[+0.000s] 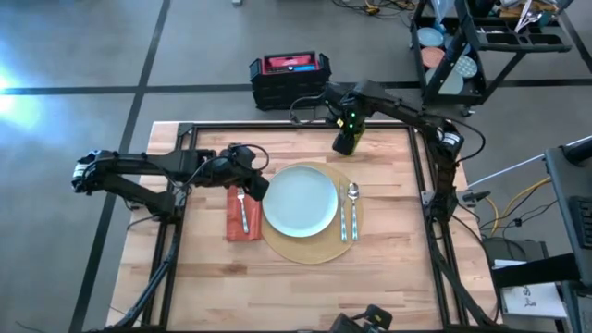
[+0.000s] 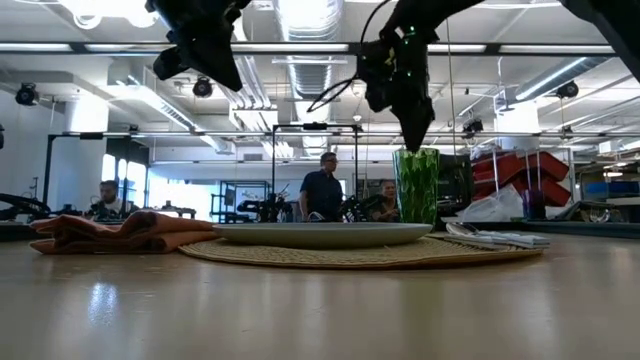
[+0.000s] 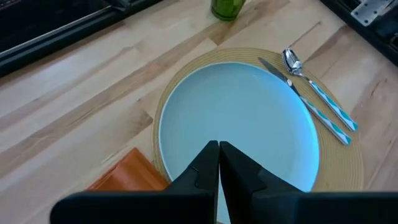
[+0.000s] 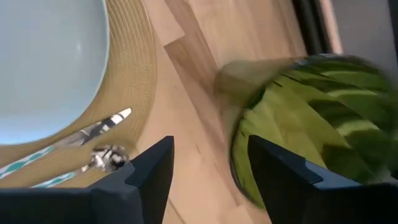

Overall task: Set table place
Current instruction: Adjust the green cup

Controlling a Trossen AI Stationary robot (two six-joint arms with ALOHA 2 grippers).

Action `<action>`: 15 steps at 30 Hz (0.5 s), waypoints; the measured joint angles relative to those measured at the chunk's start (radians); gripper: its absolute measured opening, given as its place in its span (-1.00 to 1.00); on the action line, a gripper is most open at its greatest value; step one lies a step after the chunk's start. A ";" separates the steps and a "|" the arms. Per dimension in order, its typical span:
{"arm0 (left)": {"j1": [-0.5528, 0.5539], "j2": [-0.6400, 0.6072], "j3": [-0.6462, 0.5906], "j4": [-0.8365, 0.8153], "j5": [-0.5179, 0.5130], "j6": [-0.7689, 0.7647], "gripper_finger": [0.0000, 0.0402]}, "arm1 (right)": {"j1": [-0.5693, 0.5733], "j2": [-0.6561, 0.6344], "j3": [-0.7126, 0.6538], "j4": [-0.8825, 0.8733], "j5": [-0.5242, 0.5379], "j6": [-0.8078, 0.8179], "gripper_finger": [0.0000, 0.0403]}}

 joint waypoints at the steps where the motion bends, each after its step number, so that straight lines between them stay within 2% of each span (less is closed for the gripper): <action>1: 0.000 0.001 0.000 0.000 -0.002 -0.003 -1.00 | 0.000 0.000 -0.027 0.022 0.000 -0.010 -0.05; 4: 0.000 0.002 0.000 0.000 -0.003 -0.010 -1.00 | -0.003 0.000 -0.101 0.102 0.004 -0.019 -0.06; 7: 0.000 0.002 0.000 0.000 -0.004 -0.010 -1.00 | -0.005 0.000 -0.159 0.150 0.062 -0.025 -0.16; 10: 0.000 0.002 0.000 0.000 -0.004 -0.018 -1.00 | -0.006 -0.003 -0.208 0.155 0.098 -0.027 -0.45; 13: 0.000 0.002 0.000 0.000 -0.004 -0.018 -1.00 | -0.006 -0.034 -0.262 0.159 0.088 -0.026 -0.87; 15: 0.000 0.002 0.000 0.000 -0.003 -0.018 -1.00 | -0.004 -0.070 -0.302 0.170 0.065 -0.001 -0.94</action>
